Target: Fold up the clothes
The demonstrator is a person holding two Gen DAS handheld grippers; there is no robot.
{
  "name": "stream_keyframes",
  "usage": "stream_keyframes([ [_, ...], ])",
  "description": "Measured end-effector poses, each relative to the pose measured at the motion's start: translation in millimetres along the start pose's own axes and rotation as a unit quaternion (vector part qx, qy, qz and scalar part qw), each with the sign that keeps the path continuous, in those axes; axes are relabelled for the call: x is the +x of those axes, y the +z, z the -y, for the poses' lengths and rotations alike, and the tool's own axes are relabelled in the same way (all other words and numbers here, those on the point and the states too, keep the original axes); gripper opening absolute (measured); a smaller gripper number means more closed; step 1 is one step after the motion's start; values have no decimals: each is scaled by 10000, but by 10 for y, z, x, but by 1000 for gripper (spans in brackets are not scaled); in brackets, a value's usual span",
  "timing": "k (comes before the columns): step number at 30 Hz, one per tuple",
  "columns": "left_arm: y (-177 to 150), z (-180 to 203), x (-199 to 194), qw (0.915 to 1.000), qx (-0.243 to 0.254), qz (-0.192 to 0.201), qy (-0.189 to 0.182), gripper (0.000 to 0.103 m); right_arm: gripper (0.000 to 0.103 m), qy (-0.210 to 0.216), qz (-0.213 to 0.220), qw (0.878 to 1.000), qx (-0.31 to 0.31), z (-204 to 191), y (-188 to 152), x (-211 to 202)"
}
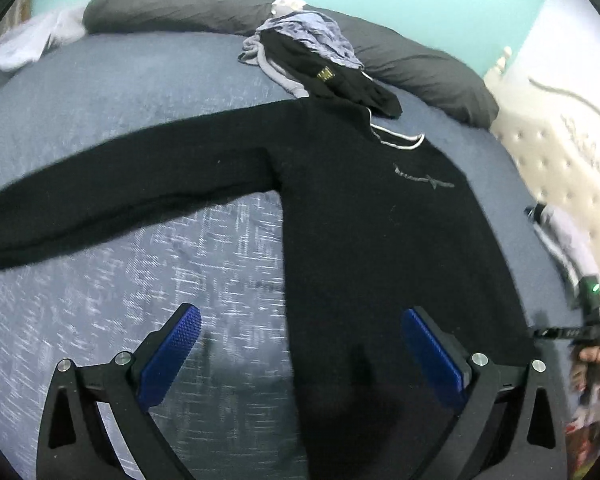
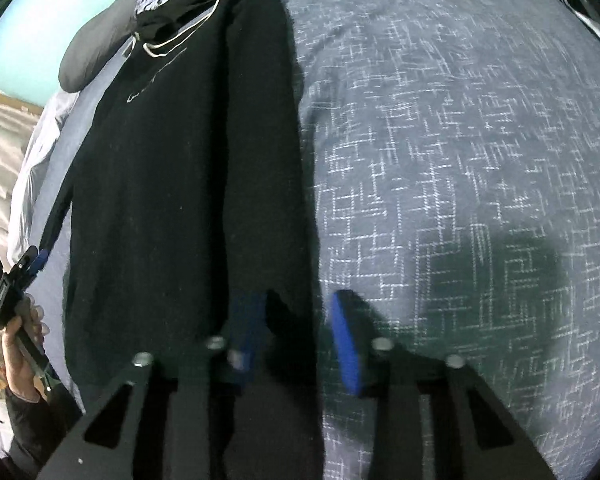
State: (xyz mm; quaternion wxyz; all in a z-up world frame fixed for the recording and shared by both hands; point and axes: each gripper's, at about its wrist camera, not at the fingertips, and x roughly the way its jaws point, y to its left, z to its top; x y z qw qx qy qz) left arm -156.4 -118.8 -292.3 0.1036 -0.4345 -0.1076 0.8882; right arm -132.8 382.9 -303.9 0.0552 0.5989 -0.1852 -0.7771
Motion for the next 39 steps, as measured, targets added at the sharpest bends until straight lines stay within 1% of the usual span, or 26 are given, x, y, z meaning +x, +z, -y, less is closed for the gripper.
stream_keyframes([
  [1, 2, -13, -10, 10000, 16, 46, 41, 103, 15, -32, 12, 10000, -32, -26, -11, -2],
  [2, 8, -37, -19, 9999, -27, 93, 37, 103, 12, -51, 28, 10000, -62, -53, -23, -6],
  [3, 12, -76, -25, 9998, -128, 130, -11, 103, 6, -70, 44, 9999, -92, -81, -36, -10],
  [4, 11, -110, -25, 9996, -217, 157, -52, 103, 4, -107, 76, 9998, -169, -120, -43, -26],
  [5, 6, -129, -24, 9995, -259, 189, -33, 103, 4, -133, 120, 9995, -249, -156, -45, -54],
  [8, -24, -203, -23, 9987, -294, 311, 265, 103, 3, -141, 300, 9989, -346, -206, -17, -212],
  [13, -63, -307, 7, 9980, -482, 302, 288, 103, 2, -322, 658, 9965, -410, -166, 96, -571],
  [16, -61, -297, 4, 9982, -392, 318, 314, 103, 2, -550, 891, 9940, -317, -29, 250, -794],
  [21, -54, -314, 6, 9981, -402, 350, 310, 103, 2, -946, 1282, 9871, -138, 218, 520, -1167],
  [22, -50, -309, 11, 9981, -390, 349, 316, 103, 2, -1061, 1312, 9857, -22, 323, 584, -1195],
  [25, -56, -285, 12, 9983, -301, 358, 340, 103, 2, -1412, 1326, 9802, 402, 689, 771, -1203],
  [29, -62, -289, 39, 9984, -276, 332, 374, 103, 2, -1633, 1351, 9756, 579, 939, 890, -1075],
  [32, -60, -301, 62, 9984, -285, 312, 382, 103, 3, -1422, 1371, 9776, 724, 1063, 907, -991],
  [33, -57, -300, 68, 9984, -278, 312, 383, 103, 5, -1338, 1376, 9784, 773, 1105, 885, -996],
  [35, -52, -296, 78, 9984, -266, 311, 384, 103, 14, -1184, 1387, 9795, 858, 1193, 803, -1021],
  [37, -48, -293, 88, 9985, -253, 311, 386, 103, 41, -1056, 1400, 9802, 920, 1287, 648, -1077],
  [39, -43, -289, 98, 9985, -241, 310, 387, 103, 45, -928, 1412, 9807, 981, 1381, 494, -1133],
])
